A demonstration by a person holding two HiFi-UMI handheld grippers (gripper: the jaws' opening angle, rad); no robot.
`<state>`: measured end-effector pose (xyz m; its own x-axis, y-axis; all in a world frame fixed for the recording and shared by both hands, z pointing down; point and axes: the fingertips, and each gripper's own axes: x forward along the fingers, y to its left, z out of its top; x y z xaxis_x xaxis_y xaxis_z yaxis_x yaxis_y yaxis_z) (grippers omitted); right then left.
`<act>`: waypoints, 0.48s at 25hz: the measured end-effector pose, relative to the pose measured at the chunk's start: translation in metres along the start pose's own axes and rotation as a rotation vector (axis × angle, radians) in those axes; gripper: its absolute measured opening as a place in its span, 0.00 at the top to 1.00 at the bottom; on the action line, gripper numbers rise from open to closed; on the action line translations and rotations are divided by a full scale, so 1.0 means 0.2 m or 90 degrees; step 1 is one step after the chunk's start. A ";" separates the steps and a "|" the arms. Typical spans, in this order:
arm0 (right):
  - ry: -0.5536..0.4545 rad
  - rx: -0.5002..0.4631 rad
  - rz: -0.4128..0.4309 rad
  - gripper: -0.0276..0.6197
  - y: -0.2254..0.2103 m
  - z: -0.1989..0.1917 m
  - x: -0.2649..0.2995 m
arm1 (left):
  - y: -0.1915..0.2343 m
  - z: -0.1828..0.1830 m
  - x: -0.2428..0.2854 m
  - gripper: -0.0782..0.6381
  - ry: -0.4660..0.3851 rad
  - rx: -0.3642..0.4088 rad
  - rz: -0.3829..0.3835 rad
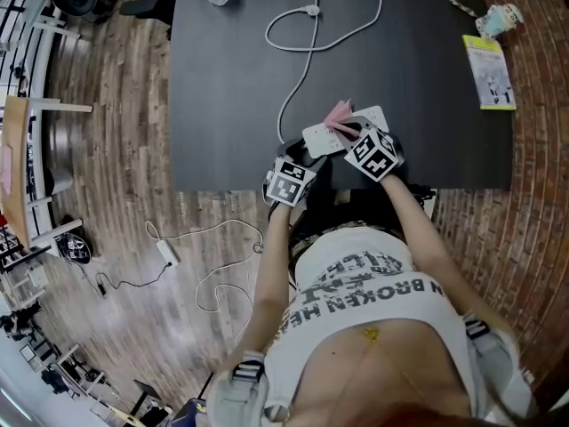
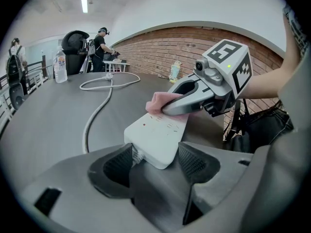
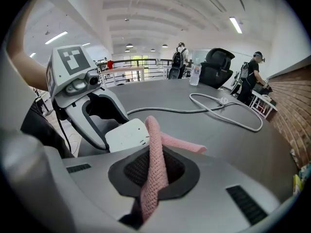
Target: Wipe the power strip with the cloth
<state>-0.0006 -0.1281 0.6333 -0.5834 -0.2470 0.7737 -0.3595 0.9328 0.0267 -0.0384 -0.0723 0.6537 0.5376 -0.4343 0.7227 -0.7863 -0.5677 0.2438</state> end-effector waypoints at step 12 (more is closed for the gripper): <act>-0.003 0.005 -0.015 0.93 -0.04 -0.03 -0.03 | 0.00 0.00 0.00 0.50 0.009 -0.002 -0.002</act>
<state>0.0104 -0.1322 0.6333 -0.5784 -0.2695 0.7700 -0.3785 0.9248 0.0393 -0.0384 -0.0714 0.6532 0.5360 -0.4219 0.7313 -0.7851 -0.5675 0.2480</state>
